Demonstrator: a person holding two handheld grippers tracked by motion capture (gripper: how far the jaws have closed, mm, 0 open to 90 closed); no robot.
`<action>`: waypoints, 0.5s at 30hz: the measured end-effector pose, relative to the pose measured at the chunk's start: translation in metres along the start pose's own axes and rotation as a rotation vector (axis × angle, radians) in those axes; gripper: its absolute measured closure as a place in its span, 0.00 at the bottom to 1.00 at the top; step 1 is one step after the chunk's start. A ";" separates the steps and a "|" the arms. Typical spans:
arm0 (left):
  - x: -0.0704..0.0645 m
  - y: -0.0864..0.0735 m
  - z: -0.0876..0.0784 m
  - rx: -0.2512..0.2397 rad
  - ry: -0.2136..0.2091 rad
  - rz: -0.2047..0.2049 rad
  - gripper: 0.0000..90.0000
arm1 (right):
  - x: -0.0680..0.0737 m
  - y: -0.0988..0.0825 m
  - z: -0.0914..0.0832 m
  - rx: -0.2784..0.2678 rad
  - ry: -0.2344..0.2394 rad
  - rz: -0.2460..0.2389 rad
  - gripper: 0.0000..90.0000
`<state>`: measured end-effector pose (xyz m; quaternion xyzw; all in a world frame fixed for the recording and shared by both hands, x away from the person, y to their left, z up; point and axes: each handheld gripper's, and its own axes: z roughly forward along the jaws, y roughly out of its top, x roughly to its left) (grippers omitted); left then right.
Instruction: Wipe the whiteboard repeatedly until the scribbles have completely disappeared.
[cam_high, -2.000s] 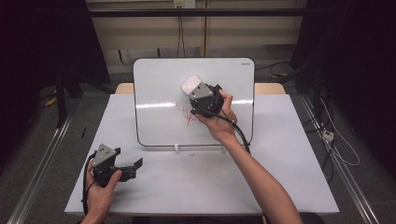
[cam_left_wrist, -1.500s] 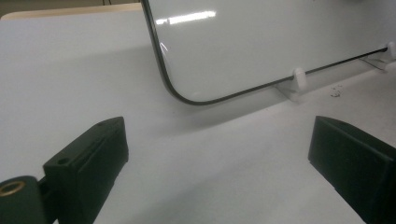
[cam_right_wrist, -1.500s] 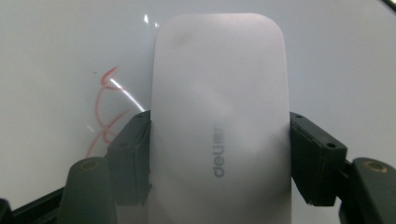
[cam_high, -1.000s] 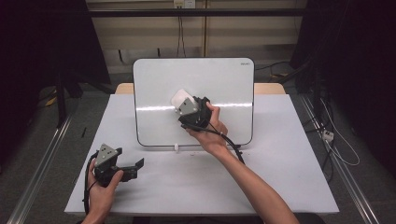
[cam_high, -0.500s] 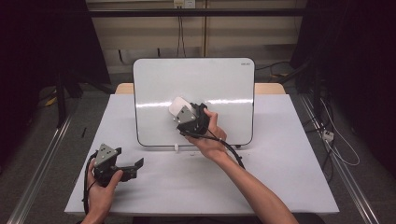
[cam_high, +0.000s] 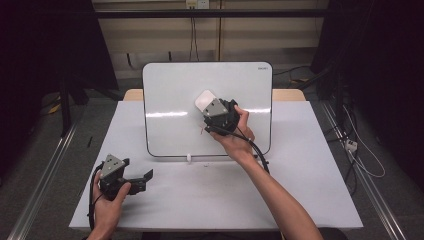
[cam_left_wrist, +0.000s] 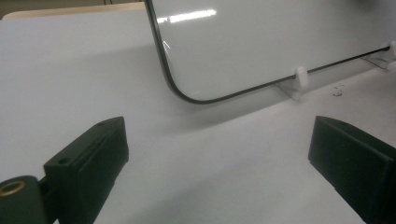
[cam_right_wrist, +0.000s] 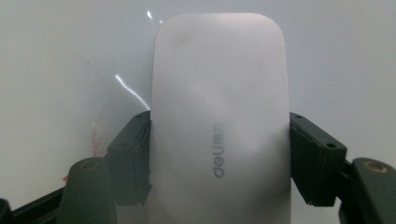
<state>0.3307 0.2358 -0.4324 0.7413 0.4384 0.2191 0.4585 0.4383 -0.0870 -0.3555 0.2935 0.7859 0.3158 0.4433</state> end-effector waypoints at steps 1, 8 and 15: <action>0.000 0.000 0.000 0.000 -0.003 0.003 0.05 | 0.000 0.001 0.000 0.002 -0.002 0.003 0.35; -0.001 0.000 0.001 0.004 -0.002 0.002 0.05 | 0.006 0.001 0.000 0.003 -0.023 -0.008 0.35; -0.002 0.000 0.001 0.004 -0.002 0.003 0.05 | 0.020 -0.002 0.000 0.004 -0.007 -0.037 0.35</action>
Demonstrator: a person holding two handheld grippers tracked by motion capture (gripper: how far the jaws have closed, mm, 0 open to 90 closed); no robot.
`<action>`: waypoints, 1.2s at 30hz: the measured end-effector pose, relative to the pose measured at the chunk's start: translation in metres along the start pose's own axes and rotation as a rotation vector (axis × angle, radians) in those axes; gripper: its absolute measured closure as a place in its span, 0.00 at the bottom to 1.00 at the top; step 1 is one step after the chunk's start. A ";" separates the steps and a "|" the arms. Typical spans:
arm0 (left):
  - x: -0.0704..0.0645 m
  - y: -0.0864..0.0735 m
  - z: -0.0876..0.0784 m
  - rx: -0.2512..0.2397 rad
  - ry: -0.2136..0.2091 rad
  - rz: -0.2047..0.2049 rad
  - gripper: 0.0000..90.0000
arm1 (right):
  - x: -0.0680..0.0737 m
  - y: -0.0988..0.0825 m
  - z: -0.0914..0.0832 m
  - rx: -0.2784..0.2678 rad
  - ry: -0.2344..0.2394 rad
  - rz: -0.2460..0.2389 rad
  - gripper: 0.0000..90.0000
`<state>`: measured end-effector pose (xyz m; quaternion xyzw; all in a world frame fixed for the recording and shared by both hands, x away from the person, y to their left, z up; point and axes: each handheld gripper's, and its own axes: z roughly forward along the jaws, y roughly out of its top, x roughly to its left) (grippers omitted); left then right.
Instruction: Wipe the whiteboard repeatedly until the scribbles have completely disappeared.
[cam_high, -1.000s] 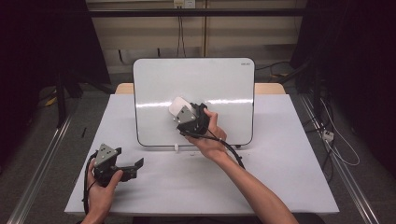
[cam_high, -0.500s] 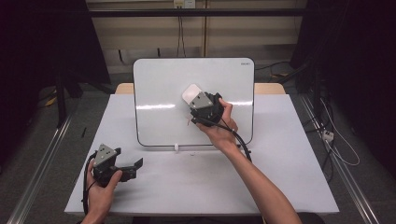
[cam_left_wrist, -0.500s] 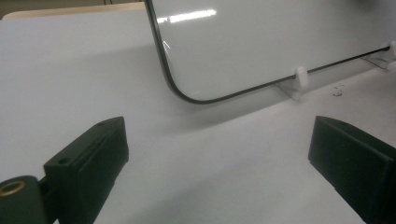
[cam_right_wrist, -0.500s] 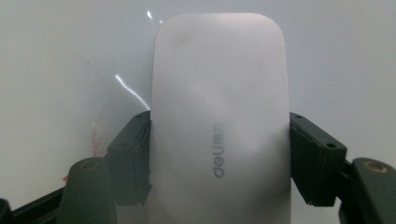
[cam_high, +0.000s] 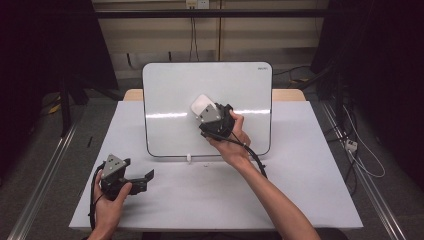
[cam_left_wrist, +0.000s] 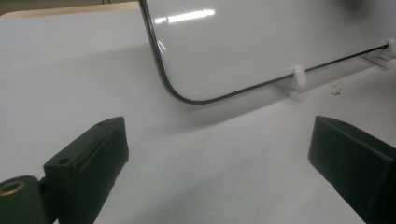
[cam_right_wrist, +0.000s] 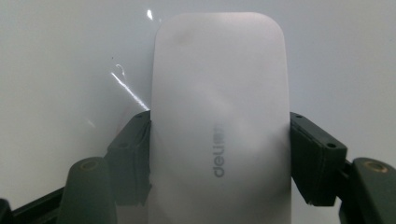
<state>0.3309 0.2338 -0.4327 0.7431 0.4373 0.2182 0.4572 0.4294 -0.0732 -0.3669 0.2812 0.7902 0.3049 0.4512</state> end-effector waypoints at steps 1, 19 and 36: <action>0.000 0.000 0.000 0.000 -0.004 0.002 0.05 | 0.001 0.000 0.000 0.004 0.005 -0.004 0.35; 0.000 0.001 0.000 0.003 0.004 0.015 0.05 | 0.036 -0.006 -0.001 0.000 0.043 -0.075 0.35; -0.001 0.000 0.001 0.001 0.000 0.007 0.05 | 0.078 -0.004 0.000 -0.005 0.104 -0.140 0.35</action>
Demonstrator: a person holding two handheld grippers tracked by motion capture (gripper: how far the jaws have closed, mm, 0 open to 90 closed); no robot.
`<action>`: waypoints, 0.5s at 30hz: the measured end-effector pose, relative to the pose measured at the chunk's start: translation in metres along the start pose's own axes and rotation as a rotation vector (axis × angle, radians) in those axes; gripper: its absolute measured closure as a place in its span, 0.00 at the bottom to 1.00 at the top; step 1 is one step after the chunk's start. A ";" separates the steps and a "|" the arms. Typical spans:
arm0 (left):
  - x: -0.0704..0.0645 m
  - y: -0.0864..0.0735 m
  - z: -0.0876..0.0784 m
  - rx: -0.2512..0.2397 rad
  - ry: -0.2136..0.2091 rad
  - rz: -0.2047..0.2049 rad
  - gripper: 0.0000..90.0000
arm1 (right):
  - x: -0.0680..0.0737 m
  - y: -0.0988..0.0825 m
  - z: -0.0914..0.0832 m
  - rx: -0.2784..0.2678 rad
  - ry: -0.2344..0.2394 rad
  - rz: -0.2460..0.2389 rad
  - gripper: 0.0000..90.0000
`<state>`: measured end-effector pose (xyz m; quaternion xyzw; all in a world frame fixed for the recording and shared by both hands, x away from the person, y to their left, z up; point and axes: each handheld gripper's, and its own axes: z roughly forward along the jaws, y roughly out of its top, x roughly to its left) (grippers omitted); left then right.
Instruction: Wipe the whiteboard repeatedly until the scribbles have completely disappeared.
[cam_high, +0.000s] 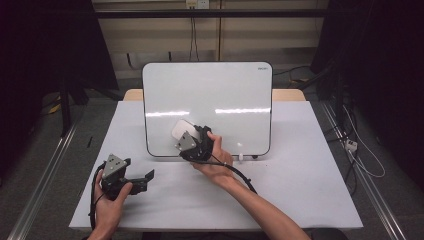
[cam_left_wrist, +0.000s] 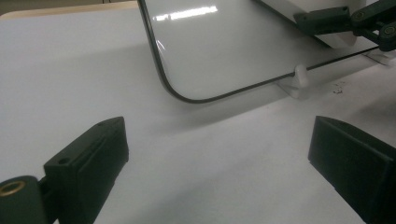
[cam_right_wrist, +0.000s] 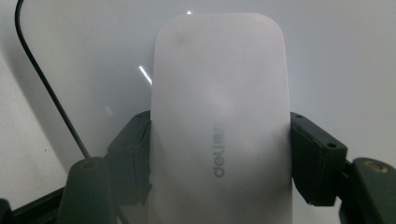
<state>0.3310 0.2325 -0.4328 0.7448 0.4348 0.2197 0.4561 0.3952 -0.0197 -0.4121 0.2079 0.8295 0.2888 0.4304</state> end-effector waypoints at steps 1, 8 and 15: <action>0.001 0.000 0.000 0.002 0.002 0.007 0.05 | 0.000 0.000 0.000 0.001 0.002 -0.002 0.35; 0.002 -0.001 -0.001 -0.003 0.002 -0.002 0.05 | 0.002 -0.008 -0.005 0.008 0.021 -0.047 0.35; 0.002 0.000 -0.003 -0.006 0.006 0.002 0.05 | -0.012 -0.017 -0.010 0.025 -0.005 -0.001 0.35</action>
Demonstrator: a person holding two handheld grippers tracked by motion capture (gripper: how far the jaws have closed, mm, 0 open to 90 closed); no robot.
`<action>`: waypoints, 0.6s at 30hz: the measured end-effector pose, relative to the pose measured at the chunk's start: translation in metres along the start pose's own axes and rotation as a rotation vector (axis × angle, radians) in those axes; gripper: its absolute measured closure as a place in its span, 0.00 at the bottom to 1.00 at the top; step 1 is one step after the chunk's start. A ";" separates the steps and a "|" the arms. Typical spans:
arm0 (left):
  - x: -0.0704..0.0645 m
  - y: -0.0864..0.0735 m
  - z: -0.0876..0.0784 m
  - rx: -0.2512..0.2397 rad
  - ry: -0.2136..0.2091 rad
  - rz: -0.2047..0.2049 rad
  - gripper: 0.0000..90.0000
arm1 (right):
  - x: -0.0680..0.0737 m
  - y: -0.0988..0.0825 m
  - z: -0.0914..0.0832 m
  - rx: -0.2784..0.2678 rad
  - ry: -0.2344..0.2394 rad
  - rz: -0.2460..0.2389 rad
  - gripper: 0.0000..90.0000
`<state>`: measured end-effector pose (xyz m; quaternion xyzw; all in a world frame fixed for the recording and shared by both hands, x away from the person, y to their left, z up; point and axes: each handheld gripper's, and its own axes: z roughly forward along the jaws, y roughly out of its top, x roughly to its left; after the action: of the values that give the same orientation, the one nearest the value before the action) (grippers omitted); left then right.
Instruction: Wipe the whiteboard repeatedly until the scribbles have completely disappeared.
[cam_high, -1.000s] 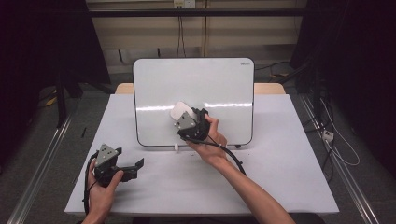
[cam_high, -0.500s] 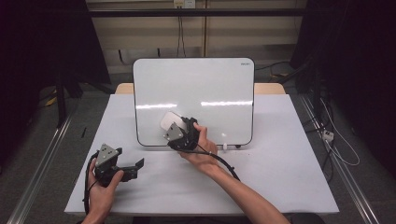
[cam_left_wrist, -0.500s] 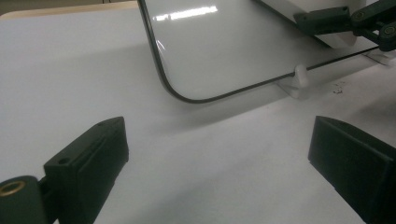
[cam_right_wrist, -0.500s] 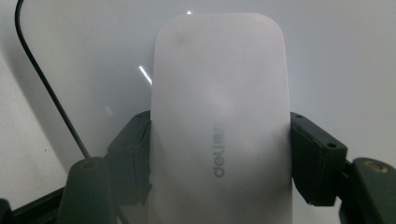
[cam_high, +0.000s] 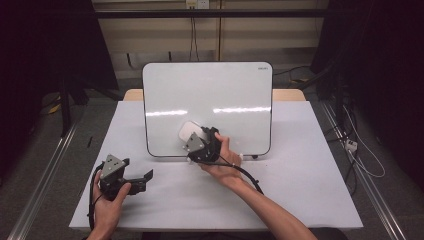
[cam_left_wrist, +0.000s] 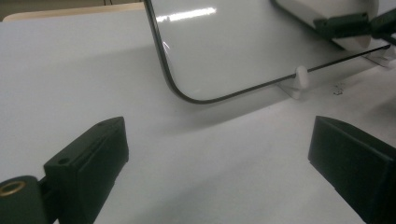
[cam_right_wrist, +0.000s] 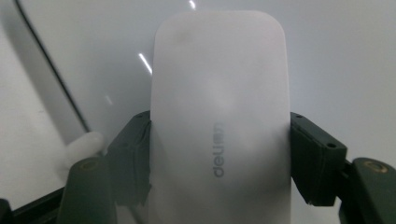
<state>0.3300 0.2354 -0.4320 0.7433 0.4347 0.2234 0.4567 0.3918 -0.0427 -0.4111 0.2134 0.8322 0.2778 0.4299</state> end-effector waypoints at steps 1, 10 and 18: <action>0.000 0.000 0.000 0.006 -0.001 0.004 0.05 | -0.006 -0.001 -0.001 0.002 -0.009 0.022 0.35; -0.001 0.000 0.001 0.006 0.000 -0.002 0.05 | -0.047 -0.012 -0.007 -0.005 -0.049 0.156 0.35; -0.001 0.000 0.001 0.012 -0.008 0.000 0.05 | -0.057 -0.006 -0.005 -0.008 -0.066 0.191 0.35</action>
<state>0.3301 0.2345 -0.4321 0.7468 0.4342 0.2177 0.4542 0.4174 -0.0824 -0.3787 0.2990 0.7925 0.3135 0.4293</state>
